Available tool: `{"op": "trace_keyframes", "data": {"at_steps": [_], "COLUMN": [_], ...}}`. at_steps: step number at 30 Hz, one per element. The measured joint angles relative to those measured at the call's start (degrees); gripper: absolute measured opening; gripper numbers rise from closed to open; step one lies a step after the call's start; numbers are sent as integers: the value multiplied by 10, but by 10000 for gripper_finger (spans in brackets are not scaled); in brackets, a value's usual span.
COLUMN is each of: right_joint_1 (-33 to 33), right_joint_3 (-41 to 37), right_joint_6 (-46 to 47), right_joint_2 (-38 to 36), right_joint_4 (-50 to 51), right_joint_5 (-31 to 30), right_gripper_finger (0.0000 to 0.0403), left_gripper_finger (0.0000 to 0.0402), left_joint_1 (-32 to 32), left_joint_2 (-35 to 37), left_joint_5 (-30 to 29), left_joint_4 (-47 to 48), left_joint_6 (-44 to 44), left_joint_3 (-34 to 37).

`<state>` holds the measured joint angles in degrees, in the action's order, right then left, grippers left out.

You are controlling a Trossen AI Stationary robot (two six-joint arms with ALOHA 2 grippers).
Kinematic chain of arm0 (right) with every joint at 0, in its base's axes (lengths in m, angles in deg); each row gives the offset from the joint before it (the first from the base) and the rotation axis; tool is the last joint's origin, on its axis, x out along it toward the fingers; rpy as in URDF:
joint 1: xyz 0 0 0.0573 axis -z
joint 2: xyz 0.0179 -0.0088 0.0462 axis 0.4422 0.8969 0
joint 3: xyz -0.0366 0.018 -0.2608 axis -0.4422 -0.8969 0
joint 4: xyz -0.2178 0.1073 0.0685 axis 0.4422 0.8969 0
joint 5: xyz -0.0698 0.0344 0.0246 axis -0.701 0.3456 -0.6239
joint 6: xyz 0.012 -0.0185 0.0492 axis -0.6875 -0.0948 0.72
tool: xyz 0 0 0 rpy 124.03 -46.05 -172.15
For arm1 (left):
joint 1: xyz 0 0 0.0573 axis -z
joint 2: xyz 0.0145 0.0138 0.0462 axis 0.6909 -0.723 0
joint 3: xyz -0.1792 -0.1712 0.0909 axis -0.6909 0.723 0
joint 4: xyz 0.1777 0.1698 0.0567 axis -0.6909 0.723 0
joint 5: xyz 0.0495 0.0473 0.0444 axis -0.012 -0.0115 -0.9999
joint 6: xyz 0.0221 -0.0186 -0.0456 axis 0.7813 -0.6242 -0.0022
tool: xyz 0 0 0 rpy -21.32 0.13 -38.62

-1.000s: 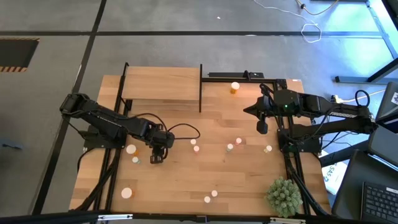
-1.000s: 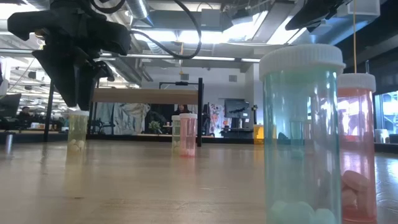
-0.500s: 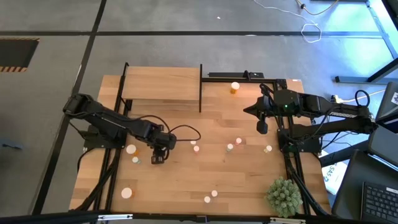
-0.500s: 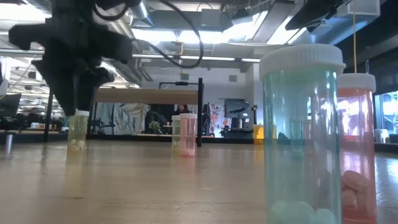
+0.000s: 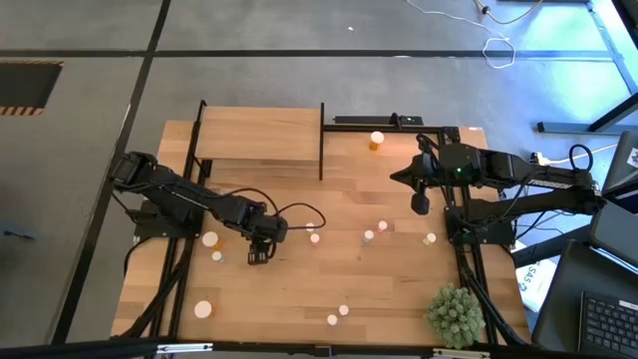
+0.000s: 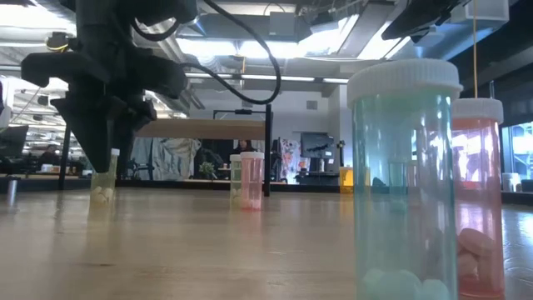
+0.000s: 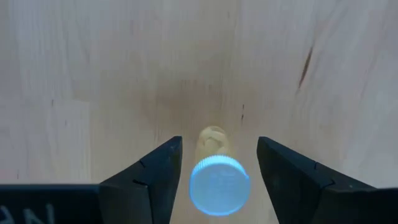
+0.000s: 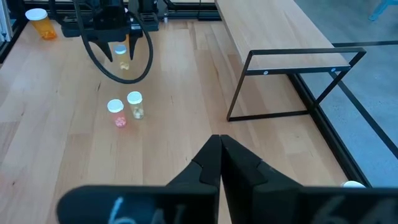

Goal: Pick and place medicine bottles onto shelf by color
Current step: Put the left small yellow pill on the shelf

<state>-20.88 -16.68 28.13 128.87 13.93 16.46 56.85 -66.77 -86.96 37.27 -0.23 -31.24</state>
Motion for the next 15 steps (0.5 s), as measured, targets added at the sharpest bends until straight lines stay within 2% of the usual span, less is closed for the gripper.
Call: {"op": "trace_keyframes", "data": {"at_steps": [15], "right_joint_1": [0], "right_joint_3": [0], "right_joint_6": [1], "right_joint_2": [0], "right_joint_4": [0], "right_joint_5": [0], "right_gripper_finger": [13], "left_gripper_finger": [197], "left_joint_1": [0], "left_joint_2": [0], "left_joint_5": [-4], "left_joint_4": [11], "left_joint_6": [-12], "left_joint_3": [0]}}
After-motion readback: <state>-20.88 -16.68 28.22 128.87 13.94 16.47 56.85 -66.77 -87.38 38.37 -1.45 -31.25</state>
